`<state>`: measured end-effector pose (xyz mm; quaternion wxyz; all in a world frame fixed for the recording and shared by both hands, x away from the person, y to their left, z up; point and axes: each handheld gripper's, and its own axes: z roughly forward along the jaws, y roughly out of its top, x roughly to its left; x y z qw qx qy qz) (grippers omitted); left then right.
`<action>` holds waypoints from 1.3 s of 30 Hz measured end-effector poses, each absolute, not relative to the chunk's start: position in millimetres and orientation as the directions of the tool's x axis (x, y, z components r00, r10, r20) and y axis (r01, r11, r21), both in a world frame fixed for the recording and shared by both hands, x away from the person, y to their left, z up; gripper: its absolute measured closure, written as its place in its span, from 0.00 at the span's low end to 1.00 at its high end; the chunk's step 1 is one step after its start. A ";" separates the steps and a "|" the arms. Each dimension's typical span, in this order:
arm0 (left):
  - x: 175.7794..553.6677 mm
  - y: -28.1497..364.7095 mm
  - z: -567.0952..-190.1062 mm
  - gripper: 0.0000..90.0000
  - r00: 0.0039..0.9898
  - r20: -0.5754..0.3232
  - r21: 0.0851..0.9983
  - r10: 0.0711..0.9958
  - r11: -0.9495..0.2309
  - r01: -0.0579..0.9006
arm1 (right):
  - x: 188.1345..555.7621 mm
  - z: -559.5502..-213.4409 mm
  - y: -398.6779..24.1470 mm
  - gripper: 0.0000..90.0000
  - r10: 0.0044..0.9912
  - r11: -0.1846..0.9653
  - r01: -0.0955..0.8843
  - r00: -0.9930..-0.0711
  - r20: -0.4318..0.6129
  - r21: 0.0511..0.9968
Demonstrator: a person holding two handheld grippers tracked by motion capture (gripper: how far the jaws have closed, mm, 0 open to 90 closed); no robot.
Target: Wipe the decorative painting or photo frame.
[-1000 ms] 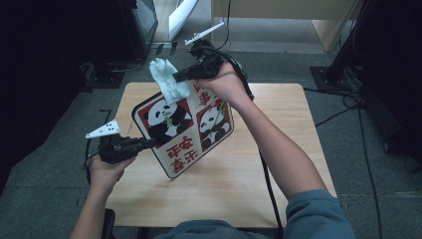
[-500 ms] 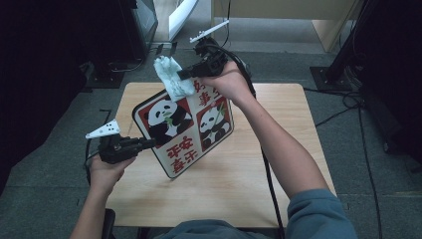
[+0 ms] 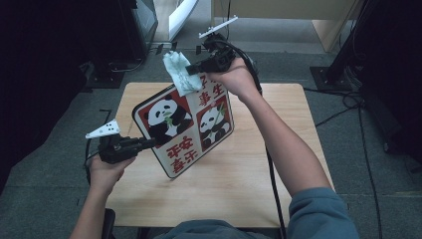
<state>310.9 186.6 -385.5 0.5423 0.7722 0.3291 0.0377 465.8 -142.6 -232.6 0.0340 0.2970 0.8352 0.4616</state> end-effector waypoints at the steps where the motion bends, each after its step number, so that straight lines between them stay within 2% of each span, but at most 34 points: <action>1: 310.9 186.6 -385.5 0.88 0.781 -0.299 0.862 0.549 -0.195 0.467 | 466.1 -232.3 -143.5 0.93 0.530 0.398 0.465 -0.820 0.215 0.791; 39: 312.7 188.2 -385.9 0.88 0.782 -0.297 0.862 0.547 -0.198 0.466 | 493.3 -225.6 -192.6 0.94 0.678 0.371 0.528 -0.717 0.166 0.764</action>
